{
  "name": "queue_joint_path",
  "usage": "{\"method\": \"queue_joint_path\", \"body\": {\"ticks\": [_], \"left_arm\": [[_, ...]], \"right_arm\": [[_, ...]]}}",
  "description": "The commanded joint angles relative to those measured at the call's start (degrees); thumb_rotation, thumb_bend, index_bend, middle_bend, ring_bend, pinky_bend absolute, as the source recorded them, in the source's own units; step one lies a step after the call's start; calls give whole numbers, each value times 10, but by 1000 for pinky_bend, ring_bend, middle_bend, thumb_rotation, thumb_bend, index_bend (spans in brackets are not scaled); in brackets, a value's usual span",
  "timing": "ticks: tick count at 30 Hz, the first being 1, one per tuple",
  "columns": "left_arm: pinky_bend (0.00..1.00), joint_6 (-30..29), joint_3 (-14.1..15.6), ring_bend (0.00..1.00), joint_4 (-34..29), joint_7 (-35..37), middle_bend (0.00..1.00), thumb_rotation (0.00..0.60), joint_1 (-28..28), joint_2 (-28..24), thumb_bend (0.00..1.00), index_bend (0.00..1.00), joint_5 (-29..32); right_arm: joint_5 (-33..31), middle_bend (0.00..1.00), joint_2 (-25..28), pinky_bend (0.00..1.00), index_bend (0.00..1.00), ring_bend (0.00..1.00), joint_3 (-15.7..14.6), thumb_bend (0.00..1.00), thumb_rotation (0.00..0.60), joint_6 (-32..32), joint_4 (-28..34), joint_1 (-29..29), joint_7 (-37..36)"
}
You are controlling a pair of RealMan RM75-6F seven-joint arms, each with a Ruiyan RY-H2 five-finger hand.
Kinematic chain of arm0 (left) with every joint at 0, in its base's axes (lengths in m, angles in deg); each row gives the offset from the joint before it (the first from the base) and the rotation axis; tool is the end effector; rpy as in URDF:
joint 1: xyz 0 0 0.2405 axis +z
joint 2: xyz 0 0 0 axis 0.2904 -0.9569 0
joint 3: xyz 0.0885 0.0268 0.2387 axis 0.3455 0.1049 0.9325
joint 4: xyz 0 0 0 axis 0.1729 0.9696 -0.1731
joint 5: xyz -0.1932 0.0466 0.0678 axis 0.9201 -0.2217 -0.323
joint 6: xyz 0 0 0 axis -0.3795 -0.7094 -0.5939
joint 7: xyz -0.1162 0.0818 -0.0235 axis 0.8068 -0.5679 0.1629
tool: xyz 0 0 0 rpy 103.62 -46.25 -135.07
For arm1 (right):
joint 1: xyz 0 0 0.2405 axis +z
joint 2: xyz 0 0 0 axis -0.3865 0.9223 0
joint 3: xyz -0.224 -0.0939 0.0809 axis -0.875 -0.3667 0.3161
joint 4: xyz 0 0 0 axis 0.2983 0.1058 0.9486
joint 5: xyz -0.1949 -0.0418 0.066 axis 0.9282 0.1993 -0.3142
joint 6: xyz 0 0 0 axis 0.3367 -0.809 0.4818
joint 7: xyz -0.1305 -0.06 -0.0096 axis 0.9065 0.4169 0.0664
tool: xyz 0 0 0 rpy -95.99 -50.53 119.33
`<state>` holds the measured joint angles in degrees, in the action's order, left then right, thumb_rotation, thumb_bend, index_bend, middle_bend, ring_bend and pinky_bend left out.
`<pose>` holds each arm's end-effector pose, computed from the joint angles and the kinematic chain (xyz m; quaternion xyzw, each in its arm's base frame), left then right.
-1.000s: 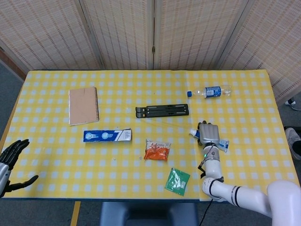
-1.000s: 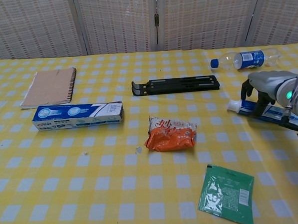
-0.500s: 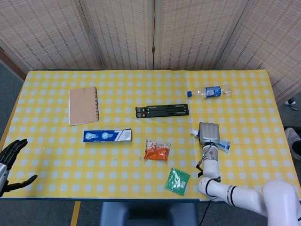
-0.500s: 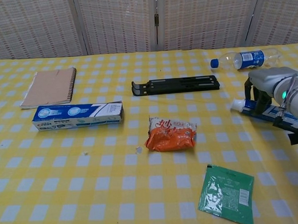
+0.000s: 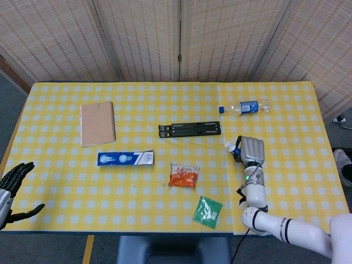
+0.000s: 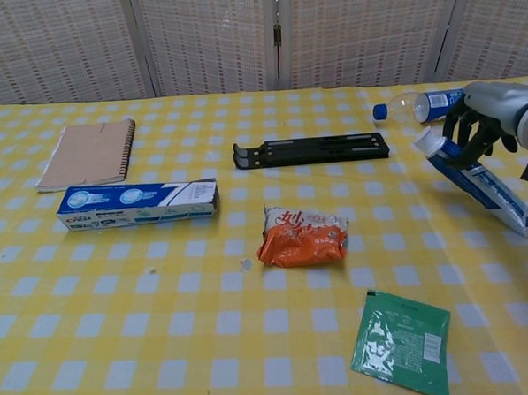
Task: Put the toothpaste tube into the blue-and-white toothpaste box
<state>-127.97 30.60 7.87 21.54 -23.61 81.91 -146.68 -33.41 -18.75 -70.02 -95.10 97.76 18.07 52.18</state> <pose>-0.3169 0.1740 0.1890 -0.6088 -0.4056 -0.4972 0.4666 -0.1967 -0.3597 0.0182 0.5766 -0.4950 0.2591 0.5961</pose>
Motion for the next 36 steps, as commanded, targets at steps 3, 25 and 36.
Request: {"method": "queue_joint_path", "body": {"ticks": [3,25,36], "left_arm": [[150,10,1,67,-9,-21,117,600,-4,4,215,70,0],[177,44,9,100,-16,-28,148,600,-32,15,218,94,-25],[248,133,1,148,-27,41,198,600,-135,40,172,166,-69]], "right_arm": [[28,584,62,739,744,638,22,363,600,17,58,-38,-79],[148,619,175,792,779,664,42,400,600,23,151,-116,-290],[147,619,185,792,778,664,51,400,600,35,144,-114,-332]]}}
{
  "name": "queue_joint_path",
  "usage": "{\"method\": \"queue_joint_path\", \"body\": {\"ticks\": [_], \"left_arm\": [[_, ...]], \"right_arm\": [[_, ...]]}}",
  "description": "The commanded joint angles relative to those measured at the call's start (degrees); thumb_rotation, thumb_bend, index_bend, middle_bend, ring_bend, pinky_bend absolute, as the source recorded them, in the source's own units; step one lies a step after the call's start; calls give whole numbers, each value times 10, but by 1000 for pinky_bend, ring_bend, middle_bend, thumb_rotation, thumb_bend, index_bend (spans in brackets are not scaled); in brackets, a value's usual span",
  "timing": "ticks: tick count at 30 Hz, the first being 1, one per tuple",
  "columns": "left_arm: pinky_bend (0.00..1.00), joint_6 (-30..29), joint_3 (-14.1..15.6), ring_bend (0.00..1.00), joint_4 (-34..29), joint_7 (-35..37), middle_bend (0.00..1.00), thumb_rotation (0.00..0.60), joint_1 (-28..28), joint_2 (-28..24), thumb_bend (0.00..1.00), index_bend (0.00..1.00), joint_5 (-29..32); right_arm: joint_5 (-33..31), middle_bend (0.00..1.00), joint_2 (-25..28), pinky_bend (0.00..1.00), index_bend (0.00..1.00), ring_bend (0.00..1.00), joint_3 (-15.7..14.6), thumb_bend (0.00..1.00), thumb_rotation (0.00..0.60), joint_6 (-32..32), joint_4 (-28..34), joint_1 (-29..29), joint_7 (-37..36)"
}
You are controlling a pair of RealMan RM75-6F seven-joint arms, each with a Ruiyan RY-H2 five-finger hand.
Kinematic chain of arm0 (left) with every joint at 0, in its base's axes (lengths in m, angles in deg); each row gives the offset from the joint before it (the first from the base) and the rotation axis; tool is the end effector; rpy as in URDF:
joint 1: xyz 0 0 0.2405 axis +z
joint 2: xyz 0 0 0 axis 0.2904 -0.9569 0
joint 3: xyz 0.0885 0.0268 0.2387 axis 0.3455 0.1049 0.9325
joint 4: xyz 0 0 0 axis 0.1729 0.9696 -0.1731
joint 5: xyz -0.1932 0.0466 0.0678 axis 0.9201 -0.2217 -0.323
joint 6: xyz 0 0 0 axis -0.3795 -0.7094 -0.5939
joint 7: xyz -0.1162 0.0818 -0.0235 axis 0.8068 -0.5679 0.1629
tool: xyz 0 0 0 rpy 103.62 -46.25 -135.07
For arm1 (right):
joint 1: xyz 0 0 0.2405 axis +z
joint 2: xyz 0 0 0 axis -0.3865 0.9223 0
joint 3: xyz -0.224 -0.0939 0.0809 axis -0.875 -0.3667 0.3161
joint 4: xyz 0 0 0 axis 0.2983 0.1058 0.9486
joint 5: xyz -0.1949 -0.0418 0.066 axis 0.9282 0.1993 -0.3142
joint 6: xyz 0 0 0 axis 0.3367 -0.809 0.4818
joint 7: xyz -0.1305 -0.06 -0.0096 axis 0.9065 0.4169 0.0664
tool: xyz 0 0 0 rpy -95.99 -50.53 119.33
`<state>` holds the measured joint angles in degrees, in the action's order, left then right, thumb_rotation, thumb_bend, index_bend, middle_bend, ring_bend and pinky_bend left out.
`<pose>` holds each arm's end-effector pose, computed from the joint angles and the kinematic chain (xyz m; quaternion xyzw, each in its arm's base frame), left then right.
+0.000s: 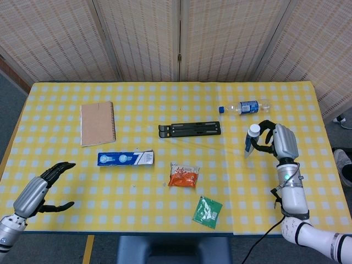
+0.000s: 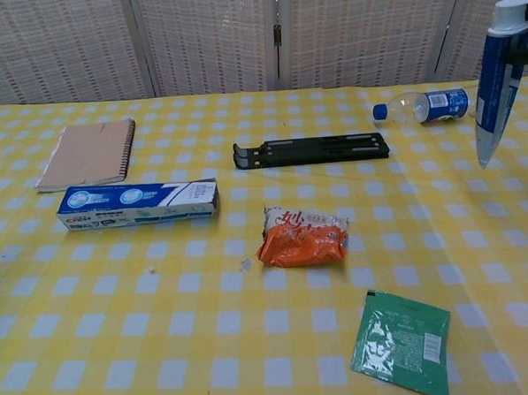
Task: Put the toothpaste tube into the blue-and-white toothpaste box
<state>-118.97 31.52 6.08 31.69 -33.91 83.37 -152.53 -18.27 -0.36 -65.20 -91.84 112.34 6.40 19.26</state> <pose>-0.2780 0.2188 0.1489 -0.6478 -0.4595 -0.5175 0.3184 -0.2071 -0.3409 0.1211 0.4603 -0.5571 0.4632 0.5131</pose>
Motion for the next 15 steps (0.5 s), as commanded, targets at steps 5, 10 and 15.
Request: {"method": "queue_joint_path", "body": {"ticks": [5,10,15], "left_arm": [[285,115,-32,190,-12,-170,214,600,-66,62,149,196,32],[284,187,-49,183,-26,-262,213,600,-92,78,135,183,88],[286,232,-64,172,-25,-321,207,600,-117,102,135,167,128]], "right_arm": [[-9,619,9,792,778,663,2,399,600,3,4,7,2],[-6,619,20,792,778,663,1,399,600,-9,17,4,4],[-5,619,29,792,778,663,0,399,600,-12,22,3,1]]}}
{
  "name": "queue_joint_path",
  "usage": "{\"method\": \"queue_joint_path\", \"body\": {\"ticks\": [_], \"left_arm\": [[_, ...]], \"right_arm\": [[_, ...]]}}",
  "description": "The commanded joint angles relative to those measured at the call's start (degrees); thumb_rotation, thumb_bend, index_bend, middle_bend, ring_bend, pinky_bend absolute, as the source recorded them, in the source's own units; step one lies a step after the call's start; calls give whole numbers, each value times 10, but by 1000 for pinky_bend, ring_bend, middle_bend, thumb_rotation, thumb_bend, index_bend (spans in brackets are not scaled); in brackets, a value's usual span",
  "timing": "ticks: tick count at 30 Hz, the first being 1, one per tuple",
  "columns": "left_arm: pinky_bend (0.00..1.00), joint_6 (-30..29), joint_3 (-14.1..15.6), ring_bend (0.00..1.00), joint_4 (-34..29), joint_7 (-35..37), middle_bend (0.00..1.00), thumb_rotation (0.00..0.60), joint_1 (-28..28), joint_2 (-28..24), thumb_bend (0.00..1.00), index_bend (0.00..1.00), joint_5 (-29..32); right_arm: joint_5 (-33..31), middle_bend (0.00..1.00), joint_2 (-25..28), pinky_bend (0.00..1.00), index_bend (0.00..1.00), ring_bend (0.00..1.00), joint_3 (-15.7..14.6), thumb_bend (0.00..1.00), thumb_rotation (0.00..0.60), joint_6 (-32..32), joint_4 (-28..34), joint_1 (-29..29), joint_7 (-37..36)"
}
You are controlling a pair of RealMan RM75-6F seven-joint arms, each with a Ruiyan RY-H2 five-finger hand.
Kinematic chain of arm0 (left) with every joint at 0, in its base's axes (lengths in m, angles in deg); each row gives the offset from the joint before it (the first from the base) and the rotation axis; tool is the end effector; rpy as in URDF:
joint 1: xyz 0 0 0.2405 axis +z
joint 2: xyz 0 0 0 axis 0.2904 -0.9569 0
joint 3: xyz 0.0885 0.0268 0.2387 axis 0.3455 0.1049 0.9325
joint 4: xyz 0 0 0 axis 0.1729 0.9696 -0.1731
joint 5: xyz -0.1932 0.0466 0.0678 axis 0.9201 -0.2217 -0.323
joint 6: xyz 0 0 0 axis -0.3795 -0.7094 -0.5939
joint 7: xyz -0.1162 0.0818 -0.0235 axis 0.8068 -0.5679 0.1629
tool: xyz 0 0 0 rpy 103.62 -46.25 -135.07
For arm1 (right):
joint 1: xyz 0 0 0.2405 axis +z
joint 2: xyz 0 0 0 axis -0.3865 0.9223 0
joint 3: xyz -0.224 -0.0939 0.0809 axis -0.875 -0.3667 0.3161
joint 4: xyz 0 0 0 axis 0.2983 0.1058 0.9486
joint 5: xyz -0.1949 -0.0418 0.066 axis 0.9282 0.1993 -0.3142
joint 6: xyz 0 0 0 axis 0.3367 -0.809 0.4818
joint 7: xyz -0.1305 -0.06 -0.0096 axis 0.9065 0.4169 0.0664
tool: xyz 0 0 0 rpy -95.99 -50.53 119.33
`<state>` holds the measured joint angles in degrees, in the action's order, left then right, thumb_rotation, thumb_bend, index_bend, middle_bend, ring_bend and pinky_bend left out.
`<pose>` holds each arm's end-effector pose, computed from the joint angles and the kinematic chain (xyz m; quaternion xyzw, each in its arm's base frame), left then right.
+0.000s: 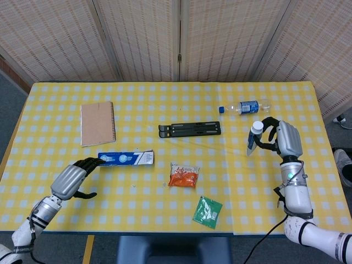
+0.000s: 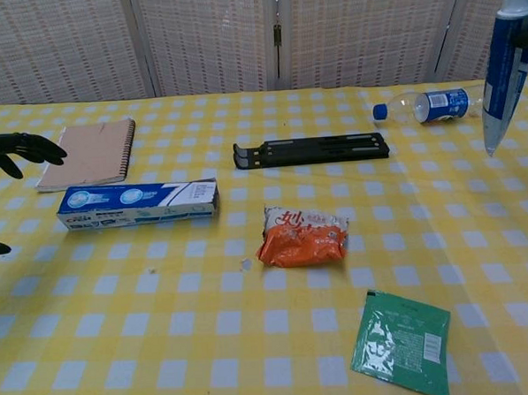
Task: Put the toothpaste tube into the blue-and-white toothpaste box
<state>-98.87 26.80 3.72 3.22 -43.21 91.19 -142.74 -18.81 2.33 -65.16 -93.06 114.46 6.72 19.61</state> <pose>-0.2475 0.2758 0.0786 -0.7454 -0.3807 -0.3908 0.3830 -0.2030 -0.3403 0.1357 0.4612 -0.5455 0.4666 0.5215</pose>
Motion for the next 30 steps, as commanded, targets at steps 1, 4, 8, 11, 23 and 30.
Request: {"method": "queue_joint_path", "body": {"ticks": [1,4,8,11,23,30], "left_arm": [[278,35,-23,165,5,-46,201,600,-31,33,135,160,37],[246,39,-33,157,25,-58,194,600,-44,53,135,154,45],[248,55,-39,156,59,-59,194,600,-63,78,136,153,54],[243,65,-43,155,94,-49,194,600,-77,98,135,150,59],[275,129,-43,167,211,19,194,600,-136,169,136,177,72],[306,131,-43,214,257,23,235,600,-155,204,139,215,75]], "right_arm": [[0,619,3,792,778,663,-1,400,600,1,0,-1,-5],[-1,619,5,792,778,663,-3,400,600,4,-4,-2,-9],[-1,619,9,792,778,663,-1,400,600,7,-10,0,-16],[-3,619,9,792,778,663,1,400,600,8,-15,2,-20],[-23,619,-6,792,778,665,0,399,600,18,-51,22,-9],[-29,619,-11,792,779,664,-3,399,600,32,-73,30,-9]]}}
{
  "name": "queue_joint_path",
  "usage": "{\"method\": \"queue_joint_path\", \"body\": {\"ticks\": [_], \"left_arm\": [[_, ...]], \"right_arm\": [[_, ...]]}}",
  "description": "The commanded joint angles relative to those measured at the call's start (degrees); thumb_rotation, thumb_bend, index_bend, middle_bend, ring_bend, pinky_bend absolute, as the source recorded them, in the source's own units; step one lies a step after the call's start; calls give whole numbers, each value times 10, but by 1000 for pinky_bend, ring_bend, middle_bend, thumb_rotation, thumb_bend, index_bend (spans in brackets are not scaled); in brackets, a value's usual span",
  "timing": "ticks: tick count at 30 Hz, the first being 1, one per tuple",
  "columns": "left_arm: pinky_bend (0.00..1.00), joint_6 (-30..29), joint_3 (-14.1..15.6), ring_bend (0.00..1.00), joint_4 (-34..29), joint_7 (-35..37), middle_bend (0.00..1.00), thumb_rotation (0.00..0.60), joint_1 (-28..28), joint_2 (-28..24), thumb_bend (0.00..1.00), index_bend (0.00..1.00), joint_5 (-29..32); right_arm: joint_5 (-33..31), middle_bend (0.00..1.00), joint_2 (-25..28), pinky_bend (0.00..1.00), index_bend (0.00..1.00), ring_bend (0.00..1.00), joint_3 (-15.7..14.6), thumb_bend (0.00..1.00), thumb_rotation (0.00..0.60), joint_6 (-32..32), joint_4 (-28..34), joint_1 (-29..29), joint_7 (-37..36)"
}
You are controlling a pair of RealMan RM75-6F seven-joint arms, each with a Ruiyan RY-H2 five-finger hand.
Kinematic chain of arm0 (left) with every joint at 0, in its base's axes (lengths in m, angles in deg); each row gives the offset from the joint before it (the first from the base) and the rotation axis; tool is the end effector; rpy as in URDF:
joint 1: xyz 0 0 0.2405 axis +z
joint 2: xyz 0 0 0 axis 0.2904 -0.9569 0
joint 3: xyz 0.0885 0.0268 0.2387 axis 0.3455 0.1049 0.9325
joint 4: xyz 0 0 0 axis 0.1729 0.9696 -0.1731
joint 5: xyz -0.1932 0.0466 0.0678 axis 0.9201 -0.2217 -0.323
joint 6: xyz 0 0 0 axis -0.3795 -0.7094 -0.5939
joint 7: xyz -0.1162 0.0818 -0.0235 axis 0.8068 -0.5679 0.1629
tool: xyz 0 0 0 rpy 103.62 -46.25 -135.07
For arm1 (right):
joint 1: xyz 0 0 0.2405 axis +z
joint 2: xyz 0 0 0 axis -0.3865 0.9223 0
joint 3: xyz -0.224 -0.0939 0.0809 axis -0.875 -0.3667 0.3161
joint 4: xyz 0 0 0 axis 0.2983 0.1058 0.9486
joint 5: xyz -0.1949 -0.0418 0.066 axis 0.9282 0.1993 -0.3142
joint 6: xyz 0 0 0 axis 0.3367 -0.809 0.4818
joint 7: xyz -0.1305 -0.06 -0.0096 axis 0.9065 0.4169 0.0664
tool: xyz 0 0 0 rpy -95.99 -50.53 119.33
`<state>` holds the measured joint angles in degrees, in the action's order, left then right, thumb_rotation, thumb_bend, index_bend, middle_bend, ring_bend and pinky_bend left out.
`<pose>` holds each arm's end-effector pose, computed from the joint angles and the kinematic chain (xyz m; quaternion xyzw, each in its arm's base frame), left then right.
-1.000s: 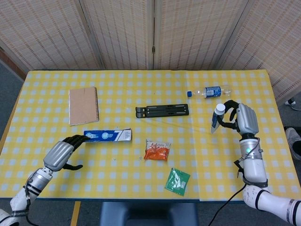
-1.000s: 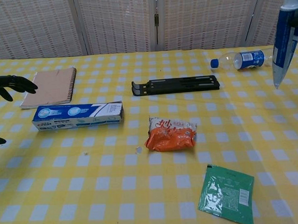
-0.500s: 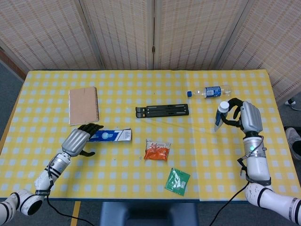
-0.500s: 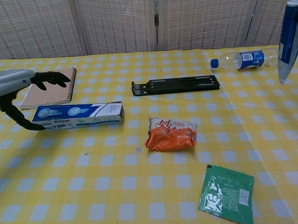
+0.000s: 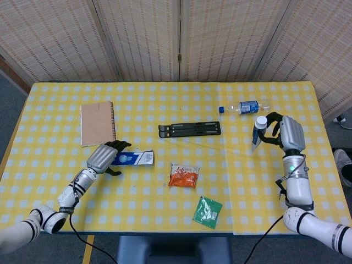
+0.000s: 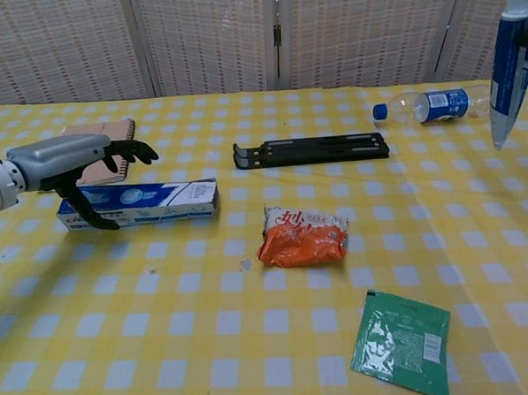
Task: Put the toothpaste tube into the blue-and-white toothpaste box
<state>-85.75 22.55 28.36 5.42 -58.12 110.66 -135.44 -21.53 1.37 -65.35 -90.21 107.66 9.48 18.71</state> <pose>-0.2175 0.3739 -0.0036 -0.7660 -0.3687 -0.3620 0.3824 -0.2166 -0.3614 0.1373 0.4568 -0.5434 0.4533 0.5390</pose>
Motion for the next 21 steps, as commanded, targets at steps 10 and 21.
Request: {"method": "queue_joint_path", "body": {"ticks": [10,21], "left_arm": [[382,8,-4,264,48,-25,308,600,-24,52,136,301,21],[565,15,-4,413,94,-13,457,600,-37,80,147,402,31]], "right_arm": [[0,619,-2,792,778,664,-5,400,600,19,-25,3,-13],[7,619,6,792,778,664,-4,400,600,26,-34,1,-31]]}}
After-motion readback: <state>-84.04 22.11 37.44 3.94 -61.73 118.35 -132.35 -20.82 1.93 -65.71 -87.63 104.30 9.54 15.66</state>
